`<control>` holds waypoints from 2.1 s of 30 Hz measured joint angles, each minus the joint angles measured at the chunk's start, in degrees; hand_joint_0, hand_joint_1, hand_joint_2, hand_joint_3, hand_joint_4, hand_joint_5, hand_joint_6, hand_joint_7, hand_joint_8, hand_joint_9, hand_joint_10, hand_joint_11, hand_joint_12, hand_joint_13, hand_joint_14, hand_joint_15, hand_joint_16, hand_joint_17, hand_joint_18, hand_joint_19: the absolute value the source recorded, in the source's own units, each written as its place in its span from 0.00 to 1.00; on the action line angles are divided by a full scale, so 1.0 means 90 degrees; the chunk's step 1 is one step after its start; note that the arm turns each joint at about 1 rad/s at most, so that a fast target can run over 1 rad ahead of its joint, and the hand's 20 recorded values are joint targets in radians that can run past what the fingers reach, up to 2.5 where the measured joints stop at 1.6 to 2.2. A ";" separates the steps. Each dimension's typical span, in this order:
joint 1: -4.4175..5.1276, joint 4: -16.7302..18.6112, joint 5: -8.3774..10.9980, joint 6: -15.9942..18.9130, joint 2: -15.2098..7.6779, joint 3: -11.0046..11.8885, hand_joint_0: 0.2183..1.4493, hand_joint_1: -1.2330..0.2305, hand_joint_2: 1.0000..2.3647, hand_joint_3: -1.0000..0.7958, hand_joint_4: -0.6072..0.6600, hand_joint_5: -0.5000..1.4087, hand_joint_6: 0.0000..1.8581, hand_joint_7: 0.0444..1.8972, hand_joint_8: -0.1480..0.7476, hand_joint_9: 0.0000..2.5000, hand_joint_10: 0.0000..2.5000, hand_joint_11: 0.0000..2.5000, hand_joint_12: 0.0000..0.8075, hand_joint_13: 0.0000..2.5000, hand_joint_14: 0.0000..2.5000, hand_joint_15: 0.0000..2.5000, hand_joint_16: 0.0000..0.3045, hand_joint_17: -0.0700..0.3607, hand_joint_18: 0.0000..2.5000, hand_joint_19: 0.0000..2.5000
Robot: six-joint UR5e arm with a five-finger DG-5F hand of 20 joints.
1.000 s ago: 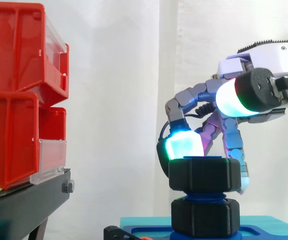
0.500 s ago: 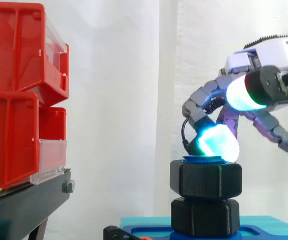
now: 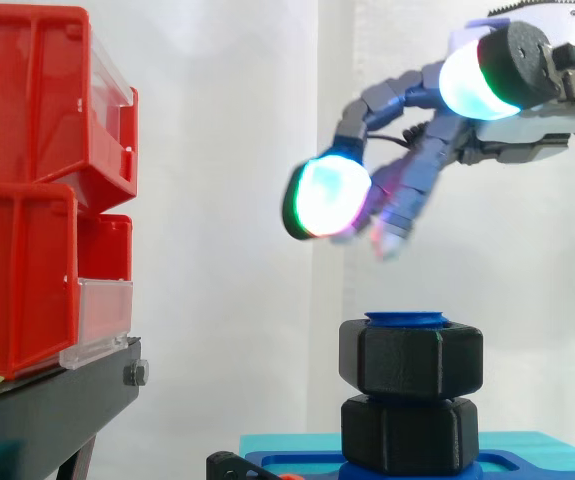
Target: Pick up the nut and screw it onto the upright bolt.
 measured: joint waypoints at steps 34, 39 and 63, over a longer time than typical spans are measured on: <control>0.0430 0.0925 -0.0077 0.0331 -0.0604 -0.0502 0.16 0.59 0.00 0.28 0.61 0.21 0.27 0.46 0.46 0.30 0.00 0.00 0.47 0.16 0.00 0.00 0.14 0.39 0.03 0.00; 0.0417 0.0925 -0.0084 0.0332 -0.0602 -0.0504 0.16 0.60 0.00 0.28 0.61 0.21 0.27 0.51 0.46 0.31 0.00 0.00 0.46 0.17 0.00 0.00 0.14 0.39 0.05 0.00; 0.0279 0.0916 -0.0220 0.0331 -0.0599 -0.0438 0.17 0.60 0.00 0.28 0.60 0.24 0.27 0.67 0.49 0.36 0.00 0.03 0.45 0.22 0.00 0.00 0.13 0.37 0.10 0.00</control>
